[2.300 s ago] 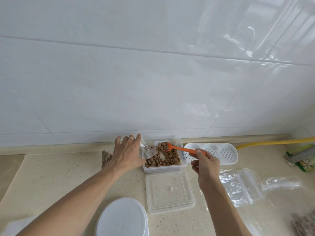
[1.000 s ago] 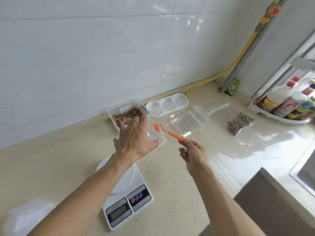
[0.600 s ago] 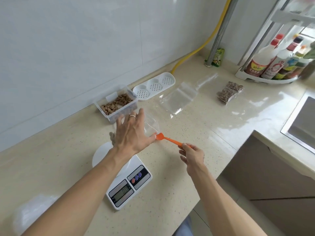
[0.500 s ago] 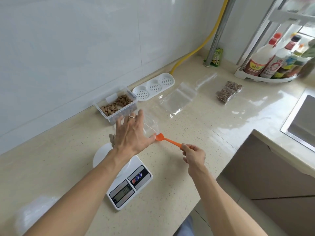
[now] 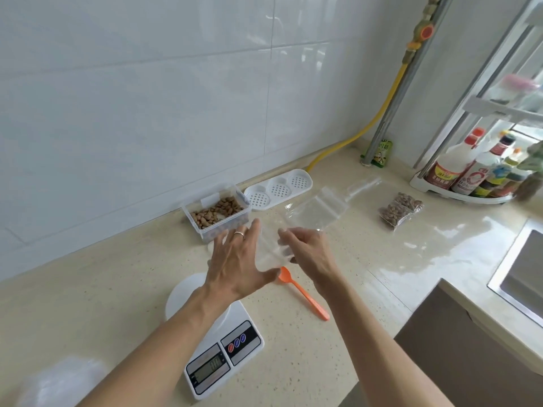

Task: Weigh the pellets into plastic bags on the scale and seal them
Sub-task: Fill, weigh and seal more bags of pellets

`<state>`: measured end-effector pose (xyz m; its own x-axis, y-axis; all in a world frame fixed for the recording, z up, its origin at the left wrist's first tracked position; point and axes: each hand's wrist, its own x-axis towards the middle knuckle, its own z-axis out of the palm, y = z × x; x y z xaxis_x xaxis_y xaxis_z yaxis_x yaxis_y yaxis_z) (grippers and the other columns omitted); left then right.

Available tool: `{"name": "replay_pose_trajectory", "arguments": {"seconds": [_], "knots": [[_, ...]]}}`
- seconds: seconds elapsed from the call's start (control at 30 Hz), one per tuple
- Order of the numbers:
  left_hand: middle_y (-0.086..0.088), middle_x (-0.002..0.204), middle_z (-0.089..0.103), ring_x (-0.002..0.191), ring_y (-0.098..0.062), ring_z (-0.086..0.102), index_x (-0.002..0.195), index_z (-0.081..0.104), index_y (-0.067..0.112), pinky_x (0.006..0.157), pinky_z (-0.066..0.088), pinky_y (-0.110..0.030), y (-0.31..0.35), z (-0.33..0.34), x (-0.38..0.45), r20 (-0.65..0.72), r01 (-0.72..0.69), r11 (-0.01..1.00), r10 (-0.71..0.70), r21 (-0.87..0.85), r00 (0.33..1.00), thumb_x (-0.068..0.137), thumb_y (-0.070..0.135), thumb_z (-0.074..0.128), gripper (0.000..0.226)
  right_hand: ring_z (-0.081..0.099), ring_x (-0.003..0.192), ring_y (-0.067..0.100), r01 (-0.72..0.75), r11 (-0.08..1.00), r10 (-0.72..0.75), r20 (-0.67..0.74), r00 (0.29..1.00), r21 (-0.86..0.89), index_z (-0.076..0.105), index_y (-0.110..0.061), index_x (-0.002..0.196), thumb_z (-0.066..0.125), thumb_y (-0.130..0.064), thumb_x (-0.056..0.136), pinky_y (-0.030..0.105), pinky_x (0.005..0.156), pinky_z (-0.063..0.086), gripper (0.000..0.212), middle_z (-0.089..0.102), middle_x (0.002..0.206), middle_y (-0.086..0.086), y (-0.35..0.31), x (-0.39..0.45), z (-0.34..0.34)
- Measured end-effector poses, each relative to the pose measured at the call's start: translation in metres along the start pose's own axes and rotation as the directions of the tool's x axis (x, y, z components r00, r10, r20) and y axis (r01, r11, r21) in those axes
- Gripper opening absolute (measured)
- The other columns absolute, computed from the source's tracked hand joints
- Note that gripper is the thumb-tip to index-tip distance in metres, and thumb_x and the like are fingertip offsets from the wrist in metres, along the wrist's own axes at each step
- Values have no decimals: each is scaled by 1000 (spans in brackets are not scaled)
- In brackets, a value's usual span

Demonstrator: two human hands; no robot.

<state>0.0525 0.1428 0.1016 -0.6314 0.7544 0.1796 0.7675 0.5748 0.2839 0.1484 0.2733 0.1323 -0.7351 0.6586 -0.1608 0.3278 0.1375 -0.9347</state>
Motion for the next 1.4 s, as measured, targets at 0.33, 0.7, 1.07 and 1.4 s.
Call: {"name": "replay_pose_trajectory", "arguments": {"seconds": [0.33,0.7,1.07,1.4], "knots": [[9,117,51,109,-4,50,148,27,31,95,41,-29,-38,-23,-22,52,170,834,-168,-524,984,76,77,44,87,65,73,13,139,988,-150,236,960,65,71,-13,91,57,-7,98,32,69,61,17,72,82,3,-28,10,15],[7,72,67,69,-5,59,74,65,18,69,47,-27,-93,-15,-43,250,407,747,-321,-526,913,92,24,61,20,66,71,16,45,997,-24,281,959,-67,68,-8,93,66,-14,93,26,66,58,7,72,85,11,-2,25,45],[9,86,65,76,-7,65,97,61,29,68,46,-20,-130,4,-39,412,474,815,-327,-332,850,95,11,49,22,63,66,17,-245,969,247,171,954,-30,69,-6,91,62,-9,95,30,67,59,8,71,84,11,53,37,87],[-9,121,54,114,-22,52,127,55,12,89,48,-36,-138,27,-57,209,375,915,-341,-151,917,98,17,46,31,57,116,28,-188,906,238,89,967,-379,46,-13,135,54,-33,97,44,97,49,43,59,131,9,77,42,92]]}}
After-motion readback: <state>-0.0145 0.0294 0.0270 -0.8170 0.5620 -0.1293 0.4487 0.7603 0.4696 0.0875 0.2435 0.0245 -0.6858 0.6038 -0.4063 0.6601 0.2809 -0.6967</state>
